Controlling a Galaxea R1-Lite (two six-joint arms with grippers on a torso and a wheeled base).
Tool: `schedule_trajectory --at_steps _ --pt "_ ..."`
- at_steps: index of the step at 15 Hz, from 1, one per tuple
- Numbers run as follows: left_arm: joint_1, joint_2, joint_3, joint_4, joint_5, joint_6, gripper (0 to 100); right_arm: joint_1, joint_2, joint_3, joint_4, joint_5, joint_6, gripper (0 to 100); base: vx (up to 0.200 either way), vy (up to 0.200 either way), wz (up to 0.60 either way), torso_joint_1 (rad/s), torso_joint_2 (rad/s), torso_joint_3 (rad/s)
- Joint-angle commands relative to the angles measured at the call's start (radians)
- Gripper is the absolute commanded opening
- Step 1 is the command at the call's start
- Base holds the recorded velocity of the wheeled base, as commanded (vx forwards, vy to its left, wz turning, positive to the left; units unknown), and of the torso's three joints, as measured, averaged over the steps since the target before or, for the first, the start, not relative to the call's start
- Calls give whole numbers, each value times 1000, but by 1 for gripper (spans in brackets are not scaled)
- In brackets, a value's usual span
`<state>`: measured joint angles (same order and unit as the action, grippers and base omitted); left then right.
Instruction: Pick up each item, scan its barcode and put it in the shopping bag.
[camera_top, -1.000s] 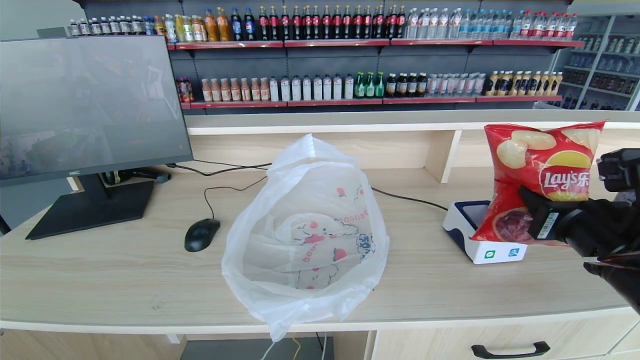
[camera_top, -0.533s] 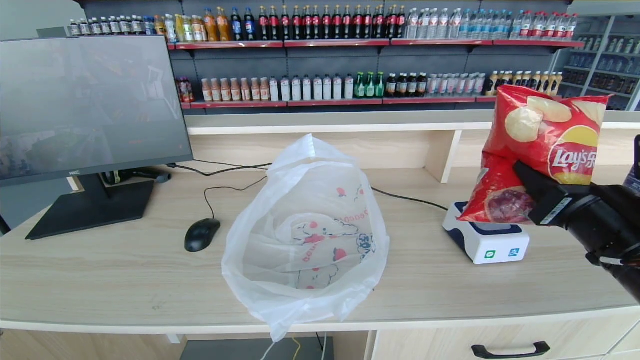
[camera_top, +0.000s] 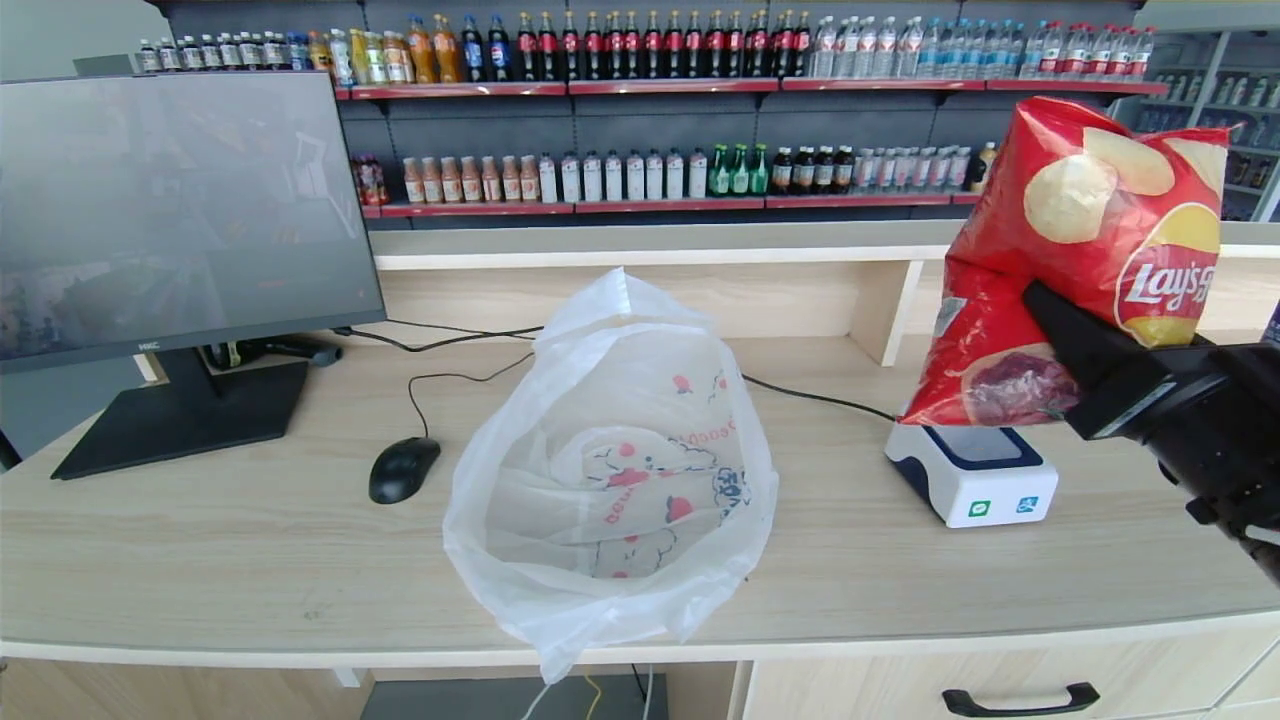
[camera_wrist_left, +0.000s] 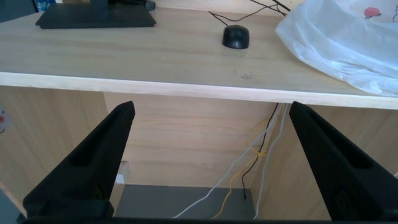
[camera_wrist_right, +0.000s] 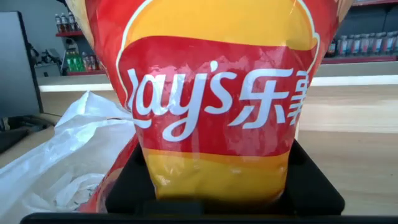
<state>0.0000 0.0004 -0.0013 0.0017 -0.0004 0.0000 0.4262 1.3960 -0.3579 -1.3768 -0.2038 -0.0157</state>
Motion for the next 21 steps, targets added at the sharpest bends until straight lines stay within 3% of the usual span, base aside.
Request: schedule_trajectory --at_steps 1,4,9,19,21 --pt "0 0 0 0 0 0 100 5 9 20 -25 0 -20 0 0 0 0 0 0 0" --pt "0 0 0 0 0 0 100 5 9 45 -42 0 -16 0 -200 0 0 10 4 4" --pt "0 0 0 0 0 0 100 5 -5 85 -56 18 -10 0 0 0 0 0 0 0" --pt "0 0 0 0 0 0 100 3 -6 109 -74 46 10 0 0 200 0 5 6 0" --pt "0 0 0 0 0 0 100 3 -6 111 -77 47 10 0 0 0 0 0 0 0"
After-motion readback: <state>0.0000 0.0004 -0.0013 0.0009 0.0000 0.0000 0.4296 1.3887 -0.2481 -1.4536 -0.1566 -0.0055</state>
